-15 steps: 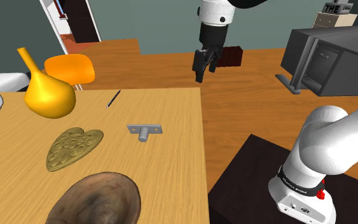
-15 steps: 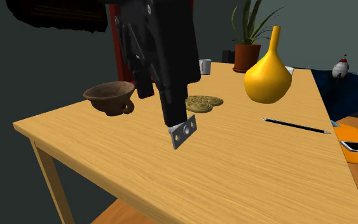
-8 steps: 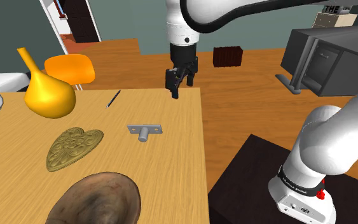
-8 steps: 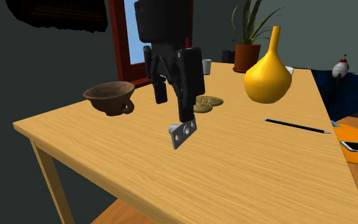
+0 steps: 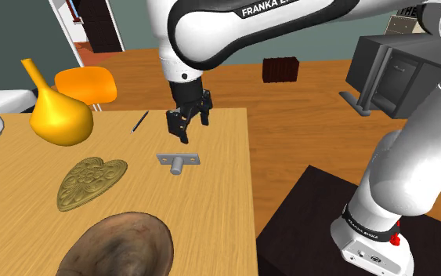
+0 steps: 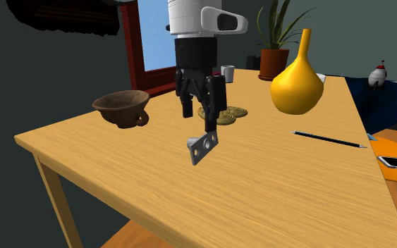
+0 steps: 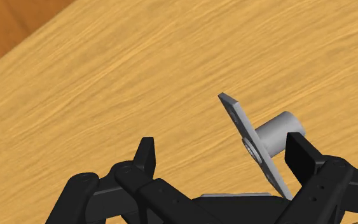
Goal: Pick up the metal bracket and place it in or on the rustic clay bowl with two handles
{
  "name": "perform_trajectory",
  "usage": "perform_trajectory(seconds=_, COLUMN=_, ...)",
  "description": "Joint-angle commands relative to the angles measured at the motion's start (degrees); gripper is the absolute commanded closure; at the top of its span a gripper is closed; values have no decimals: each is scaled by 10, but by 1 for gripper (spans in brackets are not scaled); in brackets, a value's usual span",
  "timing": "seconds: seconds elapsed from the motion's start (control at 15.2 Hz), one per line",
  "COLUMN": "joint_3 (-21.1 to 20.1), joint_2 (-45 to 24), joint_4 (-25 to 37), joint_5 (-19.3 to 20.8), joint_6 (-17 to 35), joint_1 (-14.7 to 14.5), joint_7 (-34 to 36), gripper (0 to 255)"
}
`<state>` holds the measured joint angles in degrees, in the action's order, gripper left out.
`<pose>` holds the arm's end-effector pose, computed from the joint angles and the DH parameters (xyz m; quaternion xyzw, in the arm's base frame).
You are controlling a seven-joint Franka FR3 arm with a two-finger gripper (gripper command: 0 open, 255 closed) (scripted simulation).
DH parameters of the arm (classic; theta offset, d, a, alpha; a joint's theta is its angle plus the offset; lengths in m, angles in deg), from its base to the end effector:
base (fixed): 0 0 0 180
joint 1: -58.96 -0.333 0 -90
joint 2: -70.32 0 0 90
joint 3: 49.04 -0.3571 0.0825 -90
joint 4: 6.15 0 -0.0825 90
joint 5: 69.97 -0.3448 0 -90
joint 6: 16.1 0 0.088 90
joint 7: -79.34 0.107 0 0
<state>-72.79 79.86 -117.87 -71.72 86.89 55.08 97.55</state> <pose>0.4081 0.2335 0.5938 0.9969 0.0761 0.0074 0.0170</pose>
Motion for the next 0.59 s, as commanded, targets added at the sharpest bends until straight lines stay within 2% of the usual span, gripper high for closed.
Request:
perform_trajectory(seconds=0.0, joint_3=-18, joint_2=-54, joint_4=33, joint_5=19, joint_6=6, joint_1=-6, joint_7=27, gripper=0)
perform_trajectory(seconds=0.26, joint_3=-41, joint_2=-153, joint_4=108, joint_5=59, joint_6=-2, joint_1=-28, joint_7=75, gripper=0)
perform_trajectory(seconds=0.53, joint_3=-39, joint_2=-156, joint_4=88, joint_5=61, joint_6=21, joint_1=-29, joint_7=77, gripper=0)
